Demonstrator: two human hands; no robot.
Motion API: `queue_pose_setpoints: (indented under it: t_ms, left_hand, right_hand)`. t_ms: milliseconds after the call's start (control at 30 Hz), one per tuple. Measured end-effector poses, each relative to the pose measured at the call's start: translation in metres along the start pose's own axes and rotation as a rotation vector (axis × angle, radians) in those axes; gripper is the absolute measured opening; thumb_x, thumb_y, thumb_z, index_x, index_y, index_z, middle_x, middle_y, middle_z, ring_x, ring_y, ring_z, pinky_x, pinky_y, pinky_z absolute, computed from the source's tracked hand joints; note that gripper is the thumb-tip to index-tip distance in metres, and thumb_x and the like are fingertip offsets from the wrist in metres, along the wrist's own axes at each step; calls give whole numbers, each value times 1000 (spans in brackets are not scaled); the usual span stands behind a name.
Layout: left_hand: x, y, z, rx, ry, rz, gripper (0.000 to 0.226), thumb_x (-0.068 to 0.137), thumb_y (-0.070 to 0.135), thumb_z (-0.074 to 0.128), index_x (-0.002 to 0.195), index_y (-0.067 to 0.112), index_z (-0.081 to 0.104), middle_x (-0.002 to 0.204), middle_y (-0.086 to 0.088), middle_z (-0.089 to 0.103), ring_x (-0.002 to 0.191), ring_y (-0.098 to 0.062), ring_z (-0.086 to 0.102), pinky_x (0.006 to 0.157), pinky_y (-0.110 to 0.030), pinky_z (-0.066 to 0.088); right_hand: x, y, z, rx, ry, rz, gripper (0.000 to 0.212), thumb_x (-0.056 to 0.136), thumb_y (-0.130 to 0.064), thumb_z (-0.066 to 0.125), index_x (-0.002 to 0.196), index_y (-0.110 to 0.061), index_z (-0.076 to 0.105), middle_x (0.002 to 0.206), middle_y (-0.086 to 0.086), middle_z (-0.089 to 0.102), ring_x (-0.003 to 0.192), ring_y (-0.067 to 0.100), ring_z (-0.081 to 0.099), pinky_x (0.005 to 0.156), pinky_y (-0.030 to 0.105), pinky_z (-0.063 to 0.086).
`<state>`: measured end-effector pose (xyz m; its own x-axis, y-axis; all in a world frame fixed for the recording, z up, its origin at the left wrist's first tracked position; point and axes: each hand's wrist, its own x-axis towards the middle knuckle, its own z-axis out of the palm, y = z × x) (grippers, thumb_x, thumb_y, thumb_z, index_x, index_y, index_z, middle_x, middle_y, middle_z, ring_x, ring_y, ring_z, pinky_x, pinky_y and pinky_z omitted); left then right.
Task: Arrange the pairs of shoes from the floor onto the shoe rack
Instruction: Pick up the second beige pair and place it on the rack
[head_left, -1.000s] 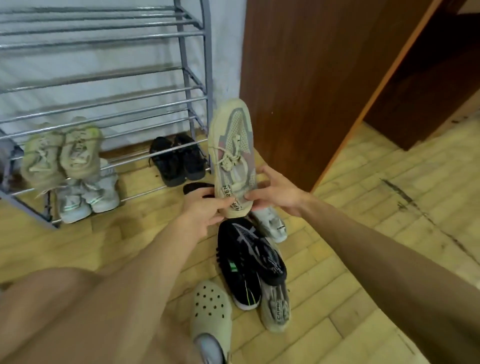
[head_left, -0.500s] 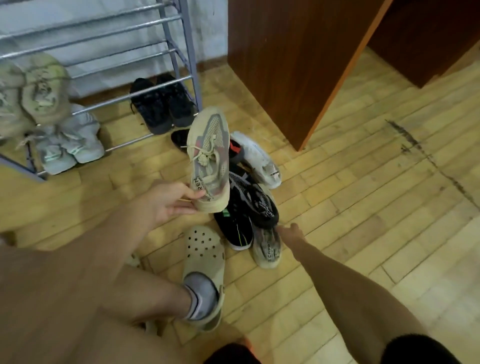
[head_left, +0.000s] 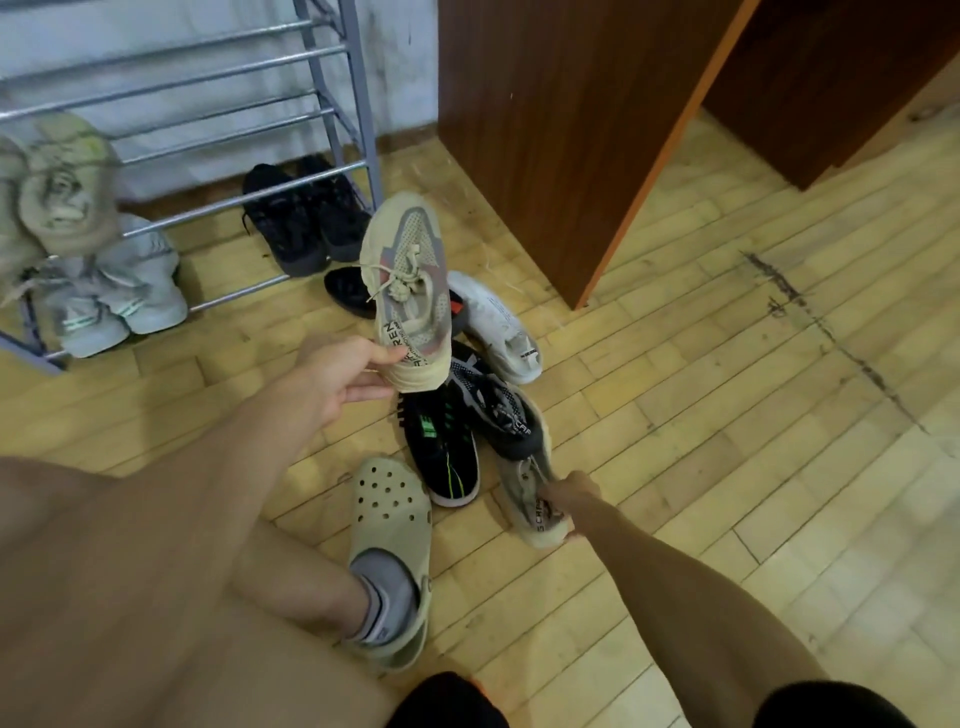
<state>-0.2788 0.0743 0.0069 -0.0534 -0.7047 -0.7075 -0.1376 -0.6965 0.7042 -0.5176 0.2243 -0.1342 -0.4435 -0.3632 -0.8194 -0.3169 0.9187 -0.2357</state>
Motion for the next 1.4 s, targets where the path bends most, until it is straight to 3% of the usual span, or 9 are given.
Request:
queue_pose_setpoints:
  t_ms: [167, 267, 467, 567, 733, 833, 933, 1100, 1400]
  left_hand:
    - [-4, 12, 9, -33, -23, 30, 48, 69, 6, 81, 112, 1, 62, 104, -13, 71, 88, -25, 70, 69, -33, 60]
    - [-7, 14, 15, -20, -24, 34, 50, 69, 6, 81, 114, 1, 61, 105, -13, 70, 86, -24, 70, 63, -31, 59]
    - [-22, 13, 20, -101, 0, 66, 51, 66, 3, 83, 112, -2, 63, 106, -17, 70, 83, -27, 70, 65, -35, 59]
    - [-32, 15, 18, -161, -1, 70, 46, 70, 1, 79, 112, -3, 62, 107, -18, 68, 84, -29, 69, 72, -38, 58]
    - [-44, 14, -3, -207, 37, 42, 12, 82, 0, 69, 86, 4, 58, 80, -8, 62, 74, -20, 62, 83, -34, 53]
    - [-37, 12, -27, -193, 64, 21, 12, 82, 0, 69, 89, 3, 60, 81, -8, 64, 69, -17, 61, 55, -24, 58]
    - [-20, 16, -55, -183, 161, 28, 26, 75, 2, 75, 98, 2, 63, 85, -8, 67, 68, -18, 64, 38, -21, 52]
    - [13, 43, -77, -178, 217, 52, 31, 75, 3, 76, 103, 0, 64, 88, -10, 68, 64, -18, 65, 39, -22, 54]
    - [113, 119, -121, -204, 326, 100, 35, 72, 1, 78, 102, -8, 64, 96, -19, 71, 64, -27, 70, 48, -33, 59]
  right_hand:
    - [-16, 2, -50, -474, 459, -149, 44, 89, -22, 62, 128, -6, 49, 132, 14, 42, 124, 35, 41, 90, 41, 49]
    - [-29, -7, -76, -393, 529, -113, 55, 86, -27, 67, 131, -5, 45, 135, 14, 40, 127, 35, 37, 91, 42, 49]
    - [-55, -44, -86, 610, 92, -113, 38, 89, -30, 64, 110, 0, 54, 105, 13, 61, 88, 29, 61, 81, 47, 55]
    - [-71, -73, -76, 832, -60, -223, 30, 93, -27, 61, 113, -6, 54, 90, 7, 60, 76, 24, 57, 78, 45, 50]
    - [-77, -120, -55, 722, -194, -336, 31, 92, -26, 62, 113, -4, 57, 80, 8, 53, 64, 23, 51, 71, 42, 56]
    - [-81, -157, -49, 633, -223, -387, 26, 90, -23, 65, 102, -1, 58, 71, 14, 52, 53, 23, 51, 79, 47, 57]
    - [-87, -196, -48, 530, -226, -435, 28, 89, -18, 68, 107, 2, 59, 97, 21, 67, 75, 29, 65, 62, 40, 54]
    - [-72, -255, -55, 344, -184, -559, 17, 86, -19, 70, 95, -5, 63, 79, 4, 66, 67, 16, 63, 53, 32, 55]
    - [-34, -381, -26, 341, -208, -644, 22, 84, -21, 73, 94, -3, 67, 88, 9, 72, 68, 19, 68, 44, 24, 54]
